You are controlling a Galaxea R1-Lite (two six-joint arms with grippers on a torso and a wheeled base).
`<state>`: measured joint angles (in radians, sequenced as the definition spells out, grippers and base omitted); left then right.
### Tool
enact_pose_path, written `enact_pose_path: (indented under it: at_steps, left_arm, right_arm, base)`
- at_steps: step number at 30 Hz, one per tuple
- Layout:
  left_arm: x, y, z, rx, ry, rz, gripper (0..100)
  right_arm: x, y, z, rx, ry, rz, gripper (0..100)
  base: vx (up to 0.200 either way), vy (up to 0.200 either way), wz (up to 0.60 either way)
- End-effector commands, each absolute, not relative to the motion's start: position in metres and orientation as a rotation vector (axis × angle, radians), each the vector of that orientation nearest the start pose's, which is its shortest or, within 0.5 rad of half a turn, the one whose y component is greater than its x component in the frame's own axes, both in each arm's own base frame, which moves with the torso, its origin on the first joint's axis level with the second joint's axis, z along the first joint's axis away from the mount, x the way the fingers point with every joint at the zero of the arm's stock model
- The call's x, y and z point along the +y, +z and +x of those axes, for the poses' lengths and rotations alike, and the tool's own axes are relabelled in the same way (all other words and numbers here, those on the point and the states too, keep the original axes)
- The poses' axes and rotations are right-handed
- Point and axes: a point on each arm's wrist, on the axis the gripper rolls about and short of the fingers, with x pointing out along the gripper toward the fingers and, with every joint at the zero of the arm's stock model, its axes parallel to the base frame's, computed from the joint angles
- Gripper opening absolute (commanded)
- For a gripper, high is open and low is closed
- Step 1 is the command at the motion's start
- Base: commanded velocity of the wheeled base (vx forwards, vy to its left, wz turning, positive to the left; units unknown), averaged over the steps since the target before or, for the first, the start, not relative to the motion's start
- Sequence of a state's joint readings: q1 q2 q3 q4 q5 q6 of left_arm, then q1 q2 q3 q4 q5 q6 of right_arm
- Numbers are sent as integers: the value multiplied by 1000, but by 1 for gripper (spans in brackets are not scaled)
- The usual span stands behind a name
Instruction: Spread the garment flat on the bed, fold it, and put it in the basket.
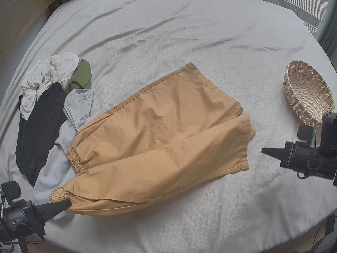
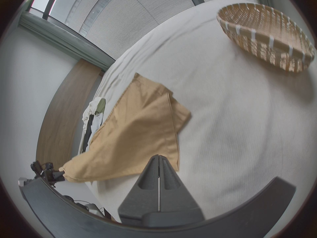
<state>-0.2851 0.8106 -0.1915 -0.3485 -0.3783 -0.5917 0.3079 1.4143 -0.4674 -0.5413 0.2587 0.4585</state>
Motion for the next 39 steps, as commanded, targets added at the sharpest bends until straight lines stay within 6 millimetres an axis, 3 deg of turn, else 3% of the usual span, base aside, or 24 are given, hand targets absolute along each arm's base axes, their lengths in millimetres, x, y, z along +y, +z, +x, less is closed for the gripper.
enact_pose_path:
  at_steps: [1,12,13,25,39]
  left_arm:
    - [-29,149,71,470,-558,-579,0]
    - [-29,147,70,473,-556,-581,0]
    - [-29,147,70,473,-556,-579,0]
    - [-29,146,69,474,-555,-579,0]
    - [-28,149,67,450,-563,-579,0]
  right_arm:
    - [74,127,197,633,458,422,0]
    - [82,122,201,627,521,402,0]
    - [82,123,202,624,522,401,100]
    - [83,123,210,588,521,405,100]
    - [96,94,239,568,507,399,100]
  base:
    - [0,0,0]
    - [0,0,0]
    - [0,0,0]
    - [0,0,0]
    - [0,0,0]
